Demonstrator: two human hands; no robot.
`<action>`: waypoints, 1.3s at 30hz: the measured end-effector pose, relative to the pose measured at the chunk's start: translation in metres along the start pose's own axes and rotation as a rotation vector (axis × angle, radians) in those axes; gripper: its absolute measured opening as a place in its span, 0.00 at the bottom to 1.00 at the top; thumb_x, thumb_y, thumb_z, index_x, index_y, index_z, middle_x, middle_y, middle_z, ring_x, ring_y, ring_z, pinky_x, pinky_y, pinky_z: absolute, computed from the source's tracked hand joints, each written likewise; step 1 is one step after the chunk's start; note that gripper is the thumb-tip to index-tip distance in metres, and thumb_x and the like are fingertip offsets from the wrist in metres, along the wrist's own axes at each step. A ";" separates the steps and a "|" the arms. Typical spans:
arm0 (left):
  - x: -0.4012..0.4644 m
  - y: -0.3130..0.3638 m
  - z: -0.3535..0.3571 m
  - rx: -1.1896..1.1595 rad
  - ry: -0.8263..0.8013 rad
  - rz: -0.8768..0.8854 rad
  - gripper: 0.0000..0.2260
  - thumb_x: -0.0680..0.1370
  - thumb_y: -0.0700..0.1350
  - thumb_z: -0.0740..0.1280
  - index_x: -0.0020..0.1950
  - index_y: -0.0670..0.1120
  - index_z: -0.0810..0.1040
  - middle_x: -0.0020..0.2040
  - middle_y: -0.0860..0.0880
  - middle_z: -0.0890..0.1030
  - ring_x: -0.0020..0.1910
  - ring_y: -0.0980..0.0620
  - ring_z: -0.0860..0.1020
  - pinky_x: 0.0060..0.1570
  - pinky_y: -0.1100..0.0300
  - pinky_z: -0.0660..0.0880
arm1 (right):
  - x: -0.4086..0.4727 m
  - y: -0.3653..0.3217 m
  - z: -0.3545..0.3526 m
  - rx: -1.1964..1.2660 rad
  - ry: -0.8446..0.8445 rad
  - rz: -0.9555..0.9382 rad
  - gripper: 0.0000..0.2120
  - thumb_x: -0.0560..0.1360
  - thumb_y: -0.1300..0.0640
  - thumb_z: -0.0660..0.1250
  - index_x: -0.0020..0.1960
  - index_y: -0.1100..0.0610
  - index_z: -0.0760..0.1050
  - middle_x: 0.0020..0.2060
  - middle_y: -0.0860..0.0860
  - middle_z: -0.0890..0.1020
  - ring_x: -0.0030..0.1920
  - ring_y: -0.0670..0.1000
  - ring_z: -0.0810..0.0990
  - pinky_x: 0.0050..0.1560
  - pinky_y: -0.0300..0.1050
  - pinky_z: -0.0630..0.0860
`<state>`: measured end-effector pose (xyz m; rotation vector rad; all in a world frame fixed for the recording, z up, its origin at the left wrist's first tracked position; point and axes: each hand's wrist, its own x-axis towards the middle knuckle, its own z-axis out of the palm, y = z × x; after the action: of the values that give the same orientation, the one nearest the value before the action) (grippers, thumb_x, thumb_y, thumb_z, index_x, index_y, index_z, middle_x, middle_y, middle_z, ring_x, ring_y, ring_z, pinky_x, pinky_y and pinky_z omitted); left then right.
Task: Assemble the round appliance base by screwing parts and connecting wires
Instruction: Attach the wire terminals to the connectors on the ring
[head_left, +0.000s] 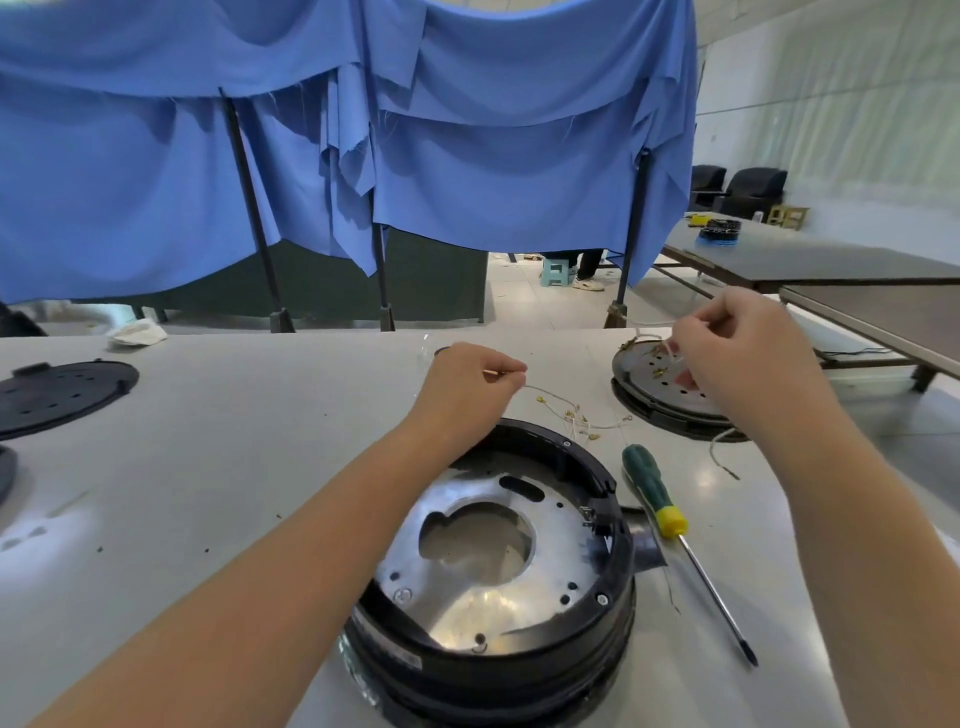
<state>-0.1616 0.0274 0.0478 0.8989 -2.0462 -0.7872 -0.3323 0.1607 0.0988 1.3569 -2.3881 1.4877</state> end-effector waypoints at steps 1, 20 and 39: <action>0.003 0.001 0.006 0.042 -0.036 0.004 0.09 0.78 0.43 0.68 0.54 0.45 0.84 0.50 0.51 0.84 0.46 0.59 0.79 0.51 0.67 0.72 | 0.000 0.001 -0.001 -0.010 0.003 0.006 0.03 0.74 0.53 0.62 0.43 0.52 0.72 0.40 0.53 0.82 0.43 0.54 0.82 0.45 0.56 0.80; 0.009 0.008 0.035 0.195 -0.325 -0.095 0.17 0.81 0.50 0.61 0.50 0.39 0.83 0.42 0.38 0.82 0.33 0.50 0.73 0.37 0.59 0.71 | -0.003 0.000 0.019 0.117 -0.172 0.057 0.02 0.75 0.58 0.64 0.44 0.55 0.74 0.35 0.49 0.83 0.35 0.44 0.83 0.42 0.48 0.82; -0.065 0.014 -0.048 -0.560 -0.141 -0.122 0.02 0.72 0.45 0.75 0.43 0.49 0.85 0.43 0.48 0.86 0.44 0.51 0.85 0.44 0.65 0.79 | -0.040 -0.041 0.050 0.811 -0.619 0.255 0.07 0.76 0.62 0.67 0.38 0.59 0.78 0.33 0.53 0.82 0.38 0.51 0.83 0.43 0.47 0.82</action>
<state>-0.0968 0.0755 0.0581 0.6604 -1.7482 -1.4338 -0.2596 0.1434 0.0838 1.9356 -2.4139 2.6327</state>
